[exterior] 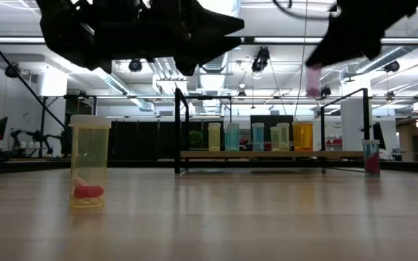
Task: Pick and place medicine bottles onto shelf by color
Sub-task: Put the pink pill bottle on the shelf
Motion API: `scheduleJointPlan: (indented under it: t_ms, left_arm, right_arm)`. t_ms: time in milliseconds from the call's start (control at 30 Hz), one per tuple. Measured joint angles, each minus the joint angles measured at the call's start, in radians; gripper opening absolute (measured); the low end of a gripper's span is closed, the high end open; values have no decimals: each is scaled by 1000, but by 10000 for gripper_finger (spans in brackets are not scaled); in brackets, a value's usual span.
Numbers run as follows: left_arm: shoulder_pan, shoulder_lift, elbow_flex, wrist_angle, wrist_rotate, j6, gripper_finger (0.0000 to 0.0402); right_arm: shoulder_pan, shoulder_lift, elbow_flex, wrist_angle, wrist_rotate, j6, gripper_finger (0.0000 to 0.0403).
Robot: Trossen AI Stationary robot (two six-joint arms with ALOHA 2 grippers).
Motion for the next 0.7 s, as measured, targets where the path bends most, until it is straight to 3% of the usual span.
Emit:
scheduleJointPlan:
  t_ms: [133,200,367,700]
  left_arm:
    - [1,-9,0,5,0,46,224]
    - [1,-10,0,2,-3,76,224]
    - [4,-74,-27,2,-31,166,224]
    - [14,-335,-178,-9,-33,236,224]
  right_arm:
    - [-30,38,-5,-249,51,381,111]
    - [-44,62,-7,-302,51,478,111]
    - [-93,133,-11,-380,100,560,111]
    - [-232,159,-42,-413,185,622,111]
